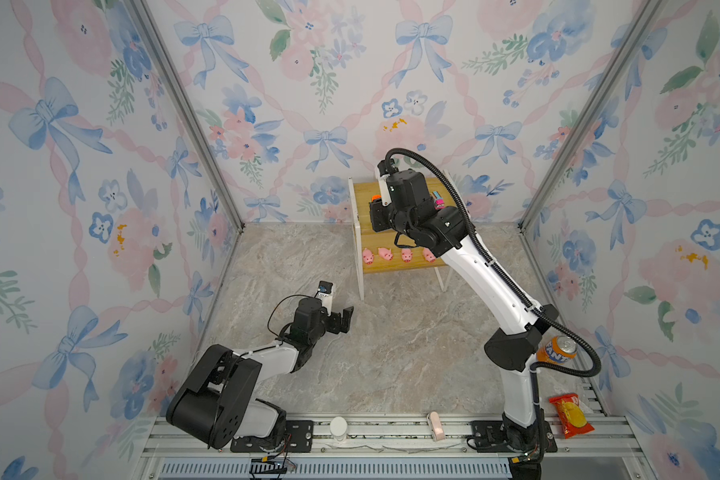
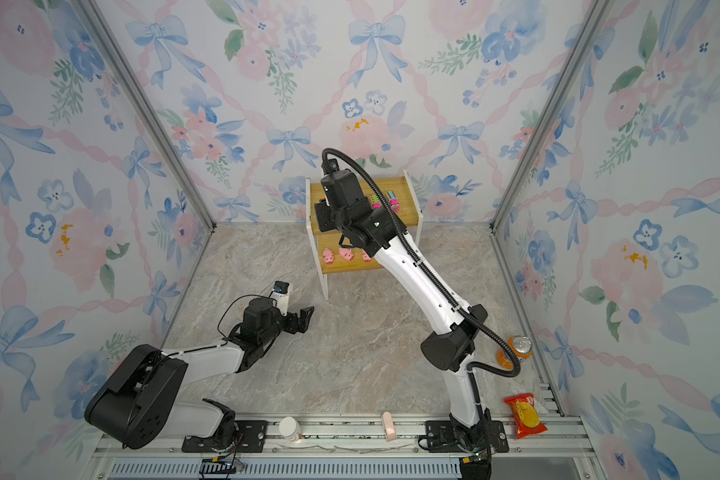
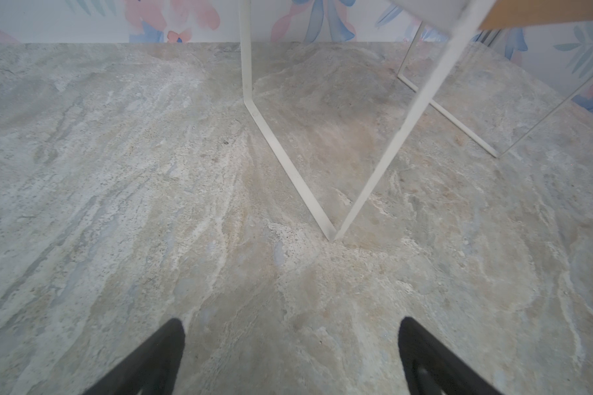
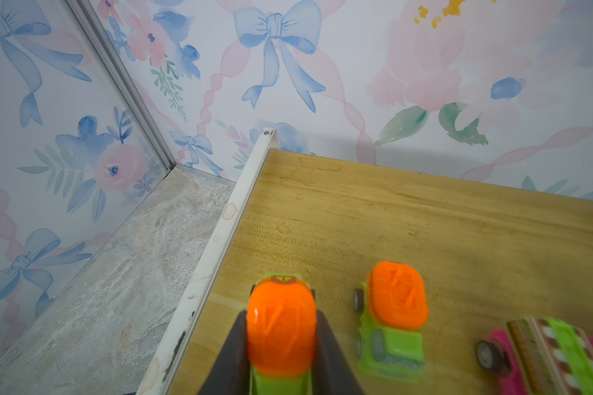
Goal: Place and organize the plastic toys onto the shelf
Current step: 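Lower the truck beside the other orange-topped truck and open the right gripper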
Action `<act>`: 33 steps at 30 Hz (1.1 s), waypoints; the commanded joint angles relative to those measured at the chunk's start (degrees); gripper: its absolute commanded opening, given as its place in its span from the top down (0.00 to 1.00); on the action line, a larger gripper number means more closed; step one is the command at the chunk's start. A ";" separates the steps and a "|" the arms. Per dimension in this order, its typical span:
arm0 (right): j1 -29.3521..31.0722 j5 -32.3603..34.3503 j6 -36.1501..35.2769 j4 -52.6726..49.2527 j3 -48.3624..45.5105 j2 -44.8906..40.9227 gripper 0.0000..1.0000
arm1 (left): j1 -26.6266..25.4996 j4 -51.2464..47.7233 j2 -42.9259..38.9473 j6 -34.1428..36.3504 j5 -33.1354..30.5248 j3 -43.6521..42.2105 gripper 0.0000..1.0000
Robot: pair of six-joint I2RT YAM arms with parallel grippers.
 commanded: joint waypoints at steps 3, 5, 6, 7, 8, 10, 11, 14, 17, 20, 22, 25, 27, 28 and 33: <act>-0.46 1.47 1.10 1.53 -0.29 1.72 0.85 | 0.33 -0.53 0.01 -0.77 0.72 0.16 0.02; -0.43 1.77 1.11 1.72 -0.27 2.05 0.85 | 0.28 -0.55 0.01 -0.77 0.72 0.08 0.02; -0.43 1.90 1.04 1.79 -0.29 2.22 0.85 | 0.29 -0.52 0.03 -0.82 0.72 0.06 0.02; -0.42 1.91 1.08 1.94 -0.29 2.40 0.85 | 0.33 -0.48 0.02 -0.78 0.66 0.06 0.02; -0.42 1.92 1.09 2.06 -0.24 2.50 0.84 | 0.25 -0.48 0.06 -0.77 0.72 0.11 0.02; -0.47 2.07 1.04 2.16 0.02 2.96 0.84 | 0.33 -0.48 0.17 -0.78 0.64 0.15 0.02; -0.49 2.21 0.96 2.17 0.06 3.13 0.84 | 0.32 -0.53 0.13 -0.77 0.66 0.15 0.02; -0.59 2.52 0.95 2.25 0.23 3.58 0.84 | 0.32 -0.53 0.19 -0.82 0.63 0.11 0.02; -0.70 2.18 1.05 2.19 0.40 4.13 0.83 | 0.33 -0.48 0.23 -0.77 0.61 0.16 0.02; -0.81 2.13 1.08 1.84 0.58 4.28 0.82 | 0.33 -0.51 0.28 -0.73 0.61 0.15 0.02; -0.77 2.12 1.12 1.84 0.50 4.21 0.81 | 0.31 -0.53 0.32 -0.77 0.63 0.16 0.02; -0.79 2.07 0.94 1.90 0.50 4.02 0.80 | 0.30 -0.51 0.44 -0.77 0.79 0.24 0.02; -0.90 2.08 0.70 1.82 0.45 3.98 0.79 | 0.28 -0.54 0.43 -0.76 0.88 0.24 0.02; -0.86 2.07 0.77 1.77 0.46 3.96 0.79 | 0.33 -0.53 0.51 -0.78 0.94 0.28 0.02; -0.99 2.16 0.72 1.55 0.50 3.78 0.72 | 0.30 -0.53 0.62 -0.85 1.16 0.45 0.02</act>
